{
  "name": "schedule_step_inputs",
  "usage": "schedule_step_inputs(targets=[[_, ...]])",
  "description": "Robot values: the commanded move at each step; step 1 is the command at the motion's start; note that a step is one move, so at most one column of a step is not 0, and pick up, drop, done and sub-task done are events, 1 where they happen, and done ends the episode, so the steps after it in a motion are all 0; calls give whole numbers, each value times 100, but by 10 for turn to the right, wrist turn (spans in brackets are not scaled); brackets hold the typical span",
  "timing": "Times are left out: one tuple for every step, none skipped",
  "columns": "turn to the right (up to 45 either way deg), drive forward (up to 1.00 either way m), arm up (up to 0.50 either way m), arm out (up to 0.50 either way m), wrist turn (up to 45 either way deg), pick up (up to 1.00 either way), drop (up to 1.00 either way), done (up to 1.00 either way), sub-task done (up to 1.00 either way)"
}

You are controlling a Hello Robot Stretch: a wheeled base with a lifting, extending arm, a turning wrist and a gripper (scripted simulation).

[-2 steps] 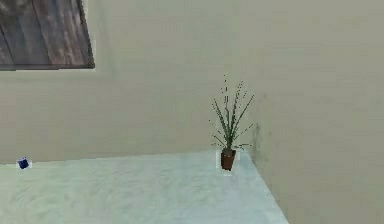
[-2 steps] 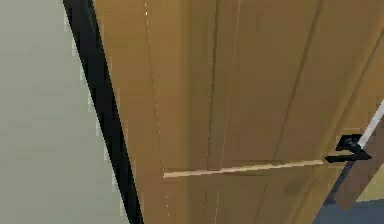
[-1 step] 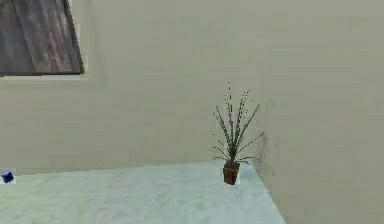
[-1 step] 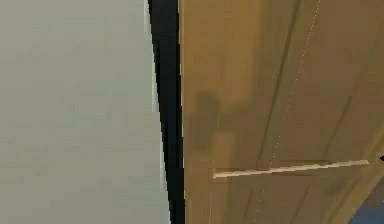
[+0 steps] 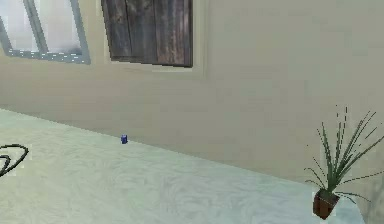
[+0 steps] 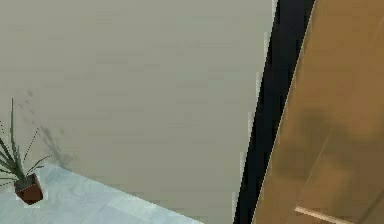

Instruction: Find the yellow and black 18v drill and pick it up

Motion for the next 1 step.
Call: schedule_step_inputs(targets=[[0,25,0,0,0,0,0,0,0]])
